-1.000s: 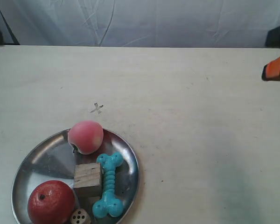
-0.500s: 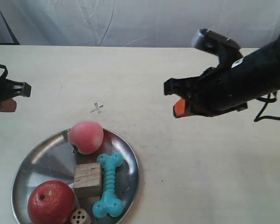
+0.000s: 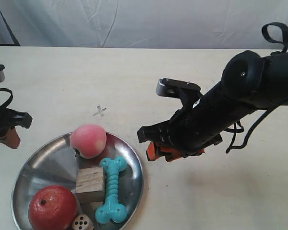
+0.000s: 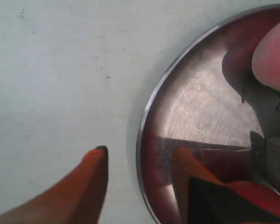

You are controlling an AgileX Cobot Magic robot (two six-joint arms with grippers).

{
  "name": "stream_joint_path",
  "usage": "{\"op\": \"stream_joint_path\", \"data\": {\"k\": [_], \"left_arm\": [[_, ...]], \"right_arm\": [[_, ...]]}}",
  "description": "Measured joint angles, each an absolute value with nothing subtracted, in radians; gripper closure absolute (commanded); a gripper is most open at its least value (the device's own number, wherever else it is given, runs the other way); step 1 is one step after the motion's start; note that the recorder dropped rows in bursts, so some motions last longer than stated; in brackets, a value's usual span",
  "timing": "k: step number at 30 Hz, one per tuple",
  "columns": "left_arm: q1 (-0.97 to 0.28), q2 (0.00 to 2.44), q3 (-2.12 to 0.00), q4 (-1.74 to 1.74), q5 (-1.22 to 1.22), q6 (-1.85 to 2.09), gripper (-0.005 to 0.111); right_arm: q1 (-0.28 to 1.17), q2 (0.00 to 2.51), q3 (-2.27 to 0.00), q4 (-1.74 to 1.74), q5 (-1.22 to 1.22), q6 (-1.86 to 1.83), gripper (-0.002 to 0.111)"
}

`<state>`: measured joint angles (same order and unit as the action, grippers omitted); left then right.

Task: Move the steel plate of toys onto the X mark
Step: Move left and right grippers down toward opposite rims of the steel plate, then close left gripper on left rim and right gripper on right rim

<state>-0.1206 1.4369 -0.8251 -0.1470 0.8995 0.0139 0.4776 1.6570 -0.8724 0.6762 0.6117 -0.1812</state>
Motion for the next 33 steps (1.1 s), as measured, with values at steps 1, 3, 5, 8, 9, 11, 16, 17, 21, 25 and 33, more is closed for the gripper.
{"op": "stream_joint_path", "data": {"k": [1,3,5,8,9,11,16,17,21,25,33], "left_arm": [[-0.121,1.445,-0.825,-0.145,0.901,0.014,0.047],[-0.121,1.468,-0.825,-0.145,0.904,0.014,0.046],[-0.121,1.489,-0.825,-0.145,0.906,0.014,0.046],[-0.121,1.521,-0.817,-0.161,0.906,0.022,0.047],[-0.121,1.531,-0.810,-0.178,0.904,0.029,0.047],[-0.121,1.549,-0.790,-0.205,0.899,0.045,0.047],[-0.121,1.568,-0.724,-0.266,0.873,0.074,0.047],[-0.121,1.569,-0.716,-0.275,0.868,0.079,0.047],[-0.121,1.569,-0.703,-0.297,0.839,0.083,0.047],[-0.121,1.569,-0.703,-0.311,0.815,0.083,0.047],[-0.121,1.569,-0.692,-0.317,0.770,0.083,0.047]], "right_arm": [[0.478,1.667,-0.872,0.687,0.623,-0.181,0.057],[0.478,1.681,-0.872,0.704,0.639,-0.179,0.057],[0.480,1.698,-0.872,0.719,0.646,-0.179,0.057],[0.481,1.722,-0.872,0.734,0.660,-0.178,0.057],[0.481,1.730,-0.872,0.736,0.665,-0.178,0.057],[0.481,1.745,-0.872,0.742,0.681,-0.178,0.057],[0.481,1.767,-0.872,0.769,0.705,-0.178,0.057],[0.481,1.770,-0.872,0.778,0.709,-0.178,0.057],[0.497,1.789,-0.874,0.793,0.706,-0.178,0.057],[0.545,1.820,-0.874,0.812,0.661,-0.178,0.057],[0.609,1.845,-0.874,0.870,0.583,-0.178,0.057]]}}
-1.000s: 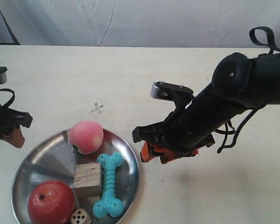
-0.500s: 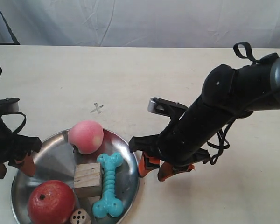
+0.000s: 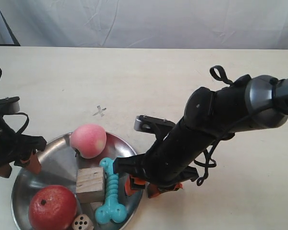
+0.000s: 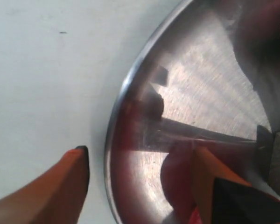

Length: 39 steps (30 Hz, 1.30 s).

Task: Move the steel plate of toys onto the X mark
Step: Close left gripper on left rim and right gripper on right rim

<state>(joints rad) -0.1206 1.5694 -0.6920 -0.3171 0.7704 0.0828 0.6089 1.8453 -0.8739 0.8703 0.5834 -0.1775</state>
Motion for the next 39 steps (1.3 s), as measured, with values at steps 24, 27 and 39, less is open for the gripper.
{"op": "stream_joint_path", "data": {"k": [24,27,39], "left_arm": [[-0.121,1.650,-0.635,-0.363,0.674,0.069,0.047],[-0.121,1.650,-0.635,-0.379,0.674,0.084,0.047],[-0.121,1.656,-0.635,-0.431,0.666,0.134,0.047]], "right_arm": [[0.609,1.845,-0.874,0.872,0.504,-0.178,0.057],[0.609,1.847,-0.874,0.872,0.504,-0.178,0.057],[0.623,1.888,-0.879,0.904,0.498,-0.176,0.057]]}}
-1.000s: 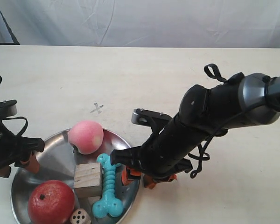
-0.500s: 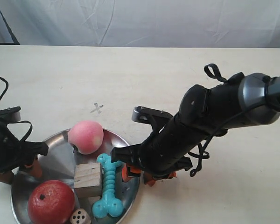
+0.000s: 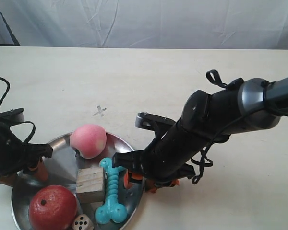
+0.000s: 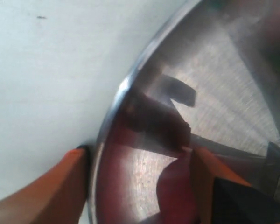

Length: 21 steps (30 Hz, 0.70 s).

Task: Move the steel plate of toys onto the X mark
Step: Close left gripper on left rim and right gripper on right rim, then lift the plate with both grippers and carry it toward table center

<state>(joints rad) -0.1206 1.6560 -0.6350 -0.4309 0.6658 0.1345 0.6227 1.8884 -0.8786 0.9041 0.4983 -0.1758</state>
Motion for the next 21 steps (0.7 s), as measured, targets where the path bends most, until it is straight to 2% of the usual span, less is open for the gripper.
{"op": "stream_joint_path", "data": {"k": [5,7,9,14,21], "left_arm": [[-0.121,1.675,-0.643,-0.423,0.670,0.136,0.047],[-0.121,1.684,-0.648,-0.412,0.673,0.138,0.054],[-0.121,1.686,-0.648,-0.391,0.673,0.140,0.069],[-0.109,1.690,-0.648,-0.344,0.671,0.180,0.089],[-0.103,1.692,-0.648,-0.340,0.669,0.238,0.107]], "right_arm": [[0.675,1.895,-0.881,0.946,0.442,-0.174,0.057],[0.690,1.895,-0.881,0.946,0.423,-0.172,0.062],[0.690,1.895,-0.881,0.942,0.420,-0.171,0.076],[0.690,1.898,-0.871,0.920,0.413,-0.165,0.109],[0.687,1.900,-0.868,0.931,0.413,-0.147,0.109]]}}
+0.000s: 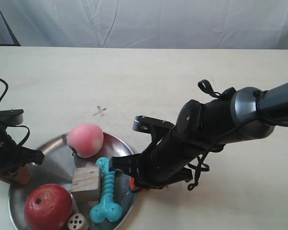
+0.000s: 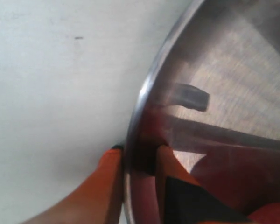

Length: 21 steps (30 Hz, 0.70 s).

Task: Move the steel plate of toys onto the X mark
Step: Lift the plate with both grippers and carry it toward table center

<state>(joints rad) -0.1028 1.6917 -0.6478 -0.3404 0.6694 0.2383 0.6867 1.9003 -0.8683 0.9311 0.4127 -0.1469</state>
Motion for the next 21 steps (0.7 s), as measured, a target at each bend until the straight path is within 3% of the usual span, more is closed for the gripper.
{"op": "stream_joint_path", "data": {"k": [11,21], "left_arm": [[-0.101,1.692,-0.648,-0.352,0.659,0.286,0.107],[-0.096,1.712,-0.699,-0.336,0.740,0.363,0.107]], "right_arm": [[0.680,1.904,-0.866,0.989,0.446,-0.147,0.109],[0.680,1.911,-0.860,1.049,0.617,-0.140,0.109]]}}
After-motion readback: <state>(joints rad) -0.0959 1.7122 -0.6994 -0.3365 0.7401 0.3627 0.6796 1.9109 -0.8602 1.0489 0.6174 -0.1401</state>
